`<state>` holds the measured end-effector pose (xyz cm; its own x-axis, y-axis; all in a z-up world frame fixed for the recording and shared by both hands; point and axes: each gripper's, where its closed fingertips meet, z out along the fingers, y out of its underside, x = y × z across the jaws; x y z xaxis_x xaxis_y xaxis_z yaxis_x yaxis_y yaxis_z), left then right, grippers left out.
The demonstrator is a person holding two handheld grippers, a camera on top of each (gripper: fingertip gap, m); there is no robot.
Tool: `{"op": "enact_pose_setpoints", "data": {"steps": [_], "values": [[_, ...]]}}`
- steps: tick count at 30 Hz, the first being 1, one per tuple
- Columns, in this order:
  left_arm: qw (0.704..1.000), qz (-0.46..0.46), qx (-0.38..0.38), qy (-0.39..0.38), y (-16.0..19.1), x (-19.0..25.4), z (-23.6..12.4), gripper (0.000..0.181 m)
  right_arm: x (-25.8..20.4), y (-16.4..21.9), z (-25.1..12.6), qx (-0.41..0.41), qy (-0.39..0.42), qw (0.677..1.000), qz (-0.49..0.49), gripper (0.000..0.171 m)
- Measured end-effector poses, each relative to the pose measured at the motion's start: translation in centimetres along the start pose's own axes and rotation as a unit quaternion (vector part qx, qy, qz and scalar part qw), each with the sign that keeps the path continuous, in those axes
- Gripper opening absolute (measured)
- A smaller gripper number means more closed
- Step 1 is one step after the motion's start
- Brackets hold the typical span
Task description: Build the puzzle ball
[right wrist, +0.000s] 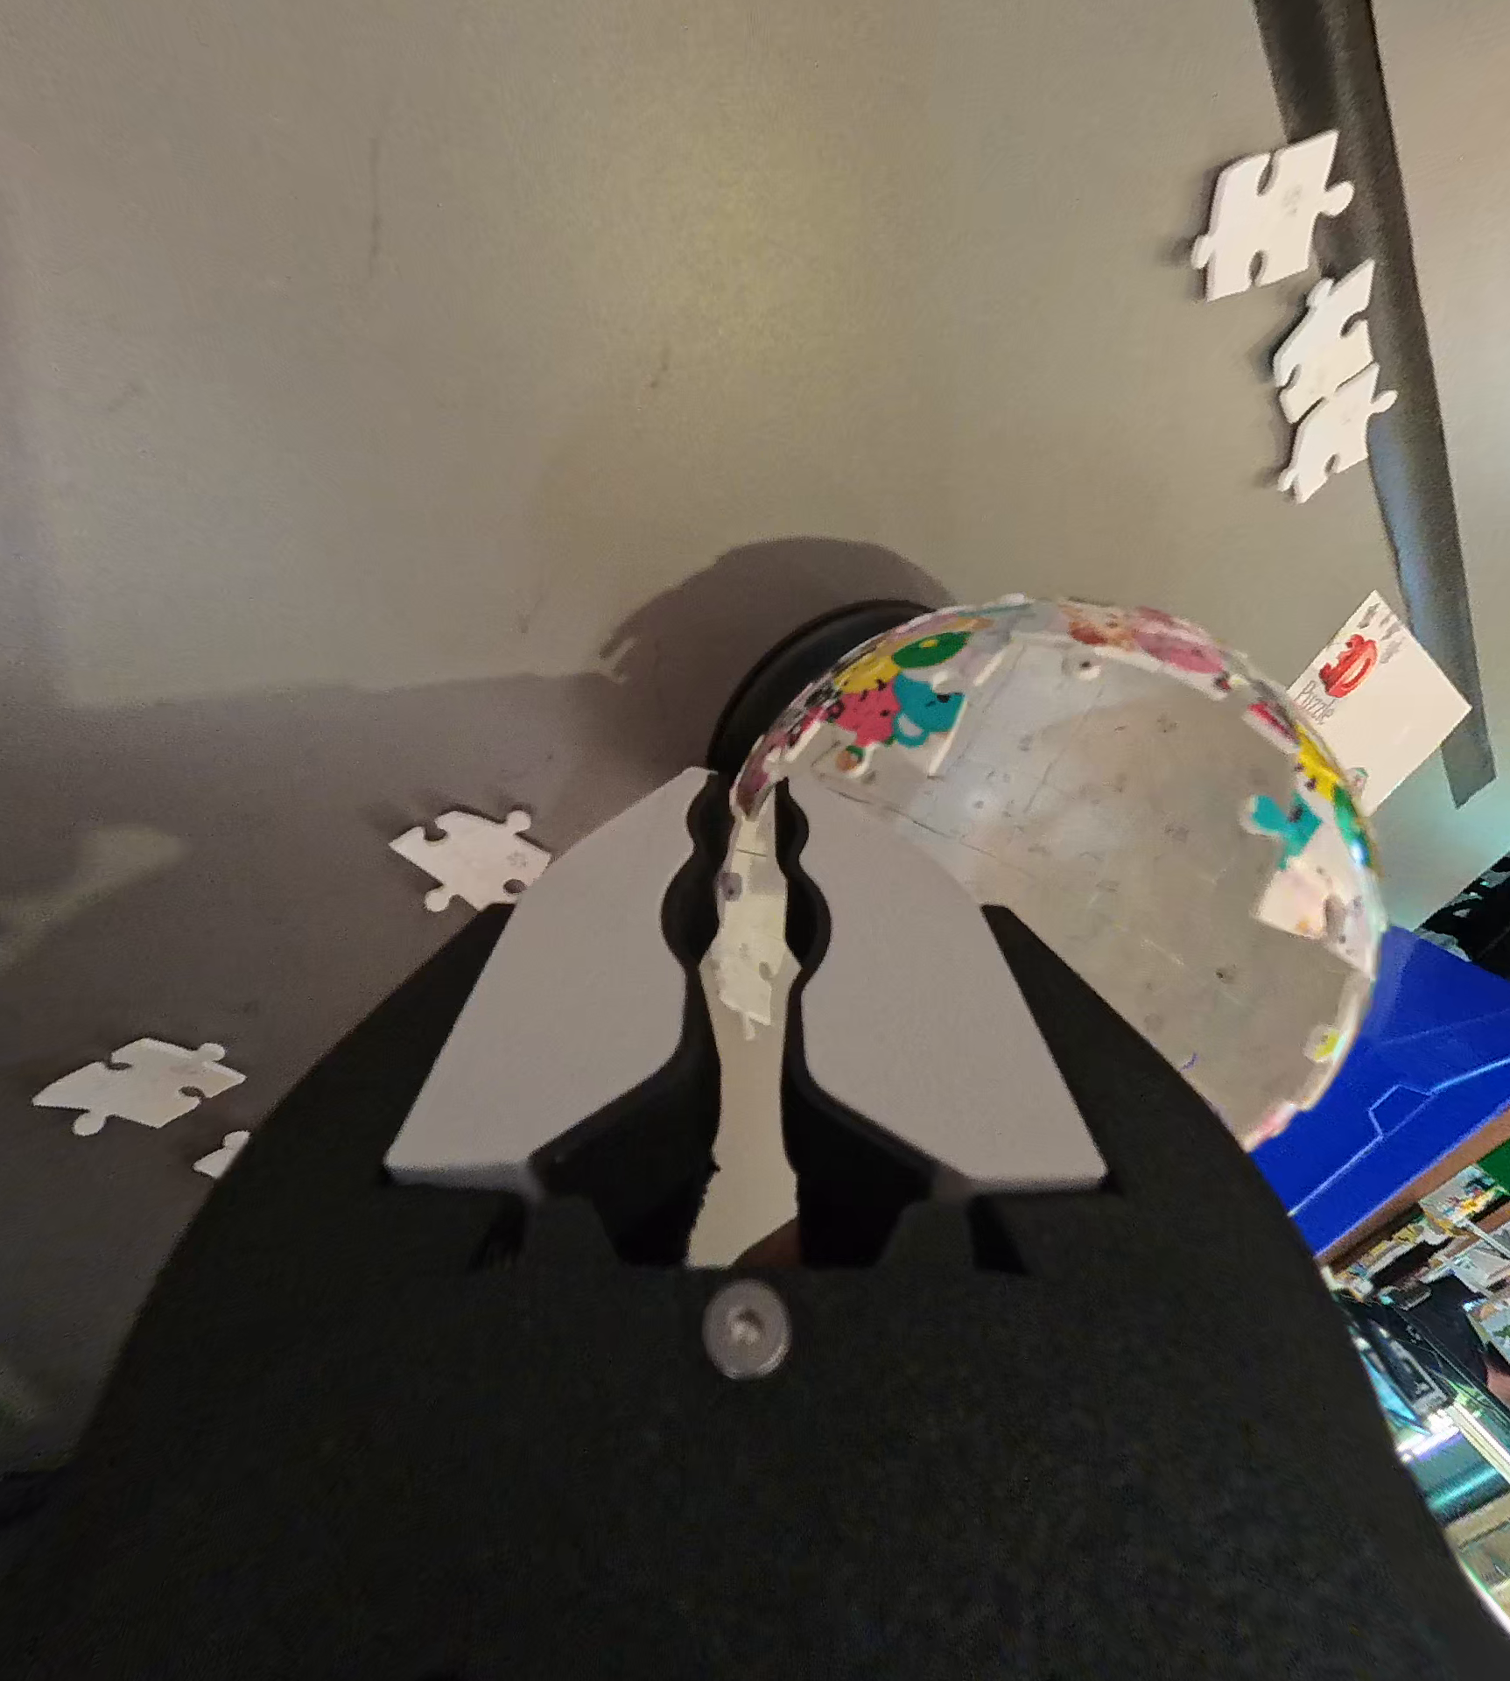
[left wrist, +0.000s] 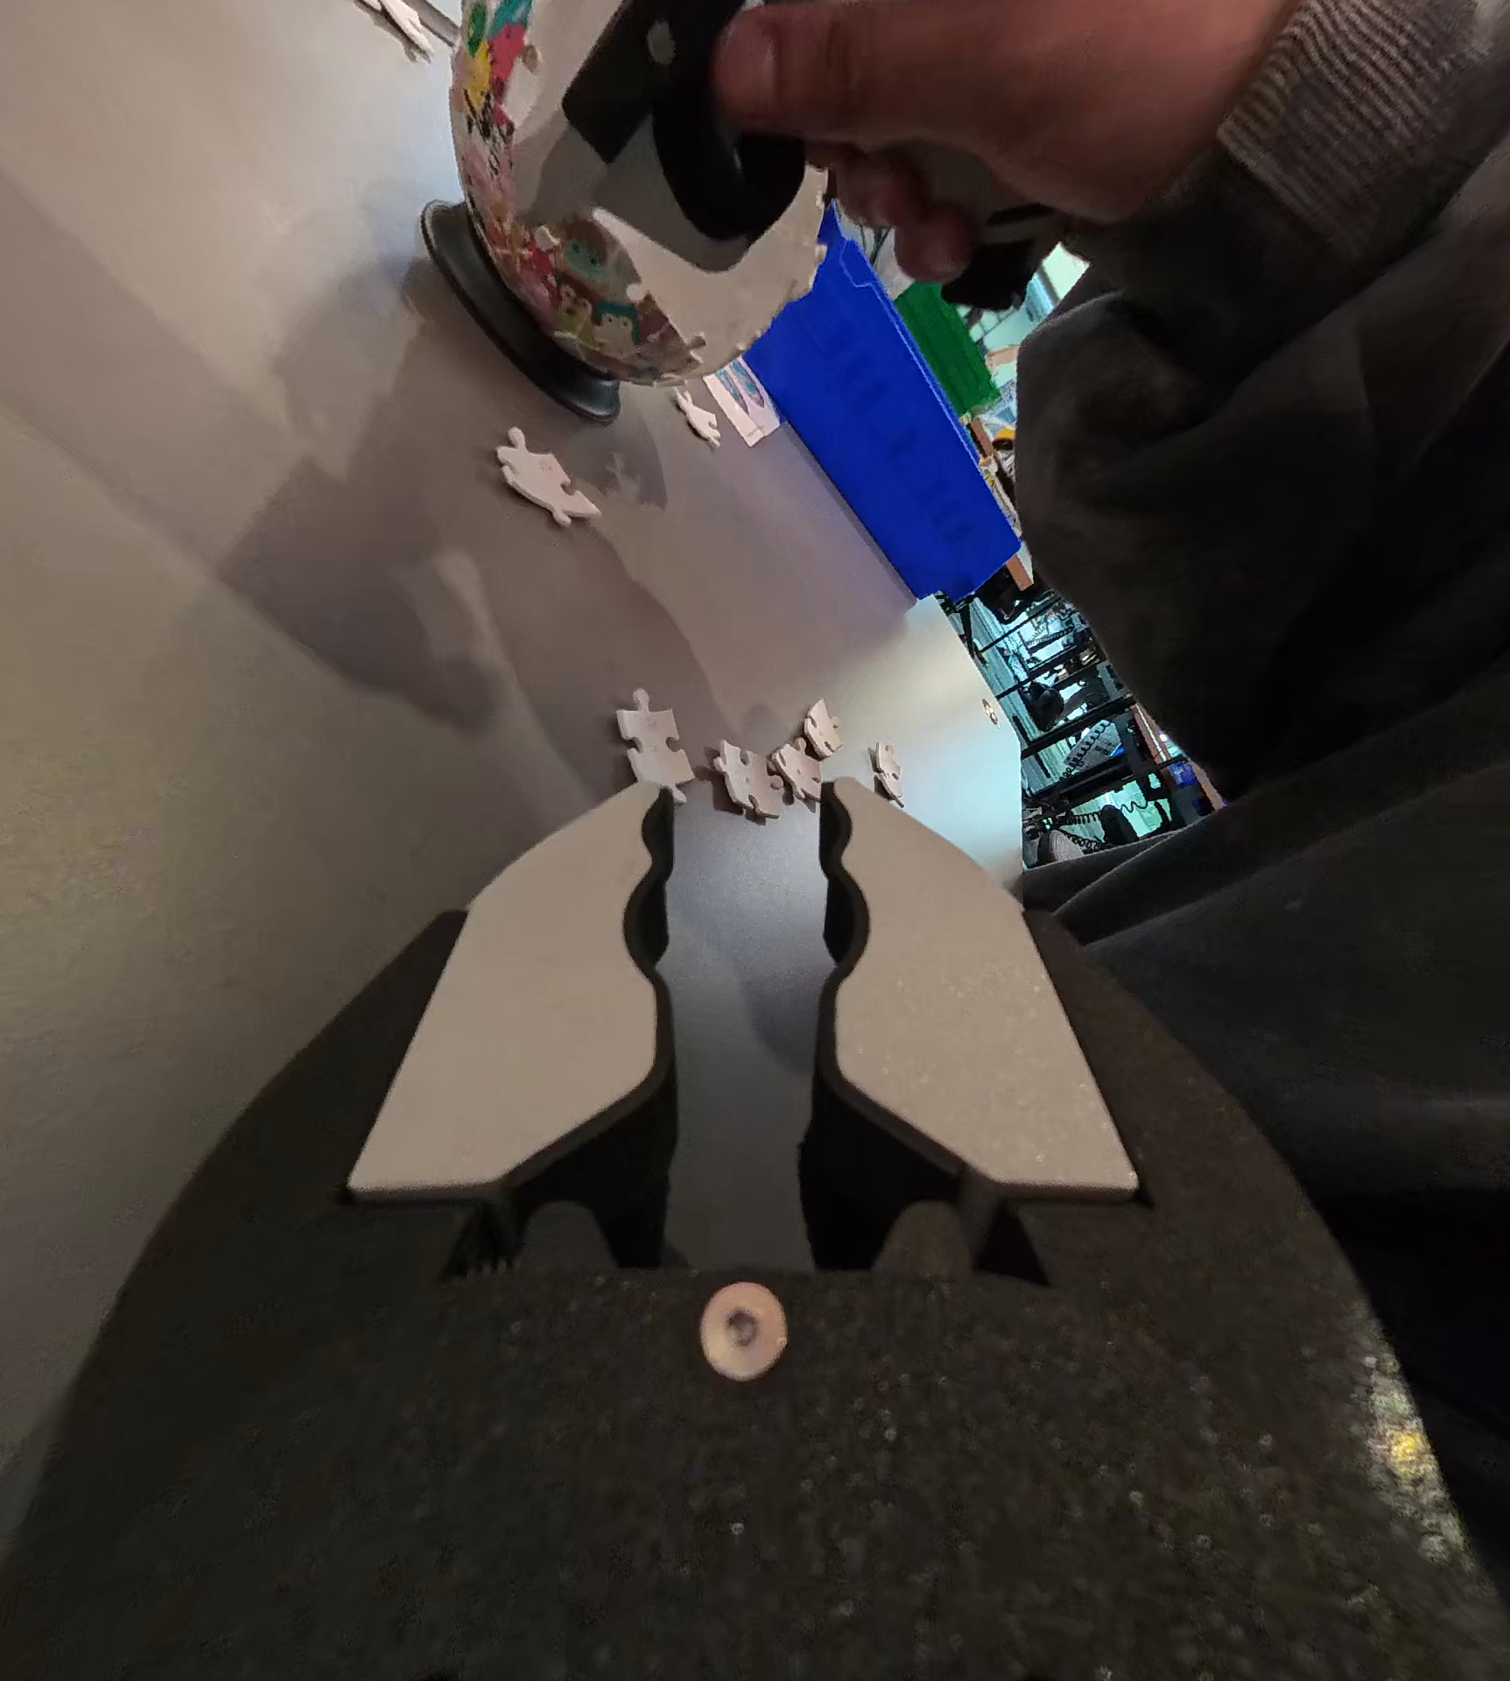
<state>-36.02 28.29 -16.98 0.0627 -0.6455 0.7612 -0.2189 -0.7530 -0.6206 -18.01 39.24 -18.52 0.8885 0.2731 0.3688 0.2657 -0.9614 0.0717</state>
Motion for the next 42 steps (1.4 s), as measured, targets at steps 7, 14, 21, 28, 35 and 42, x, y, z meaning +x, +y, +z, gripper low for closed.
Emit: {"op": "enact_pose_setpoints", "data": {"steps": [7,14,21,28,35,42], "values": [[1.000,-0.001,-0.005,0.000,0.2,0.0,0.1,0.030,-0.1,0.2,-0.1,-0.002,-0.035,0.999,0.022,0.004],[1.000,0.000,-0.009,-0.002,0.3,0.0,0.2,0.030,-0.2,0.3,-0.2,0.006,-0.042,0.999,0.012,0.005],[1.000,-0.001,-0.010,-0.001,0.3,0.0,0.2,0.030,-0.5,0.4,-1.2,0.013,-0.026,0.999,-0.020,0.019],[1.000,-0.002,-0.016,0.001,0.5,0.1,0.3,0.030,-0.2,0.9,0.0,-0.011,-0.007,1.000,-0.028,0.008],[1.000,-0.001,-0.019,0.000,0.6,0.1,0.3,0.030,-0.4,1.5,0.5,-0.021,-0.040,0.999,-0.011,0.003],[1.000,0.001,-0.022,-0.003,0.7,0.1,0.4,0.030,-0.4,1.9,1.3,-0.017,-0.007,0.999,-0.048,0.004]]}}
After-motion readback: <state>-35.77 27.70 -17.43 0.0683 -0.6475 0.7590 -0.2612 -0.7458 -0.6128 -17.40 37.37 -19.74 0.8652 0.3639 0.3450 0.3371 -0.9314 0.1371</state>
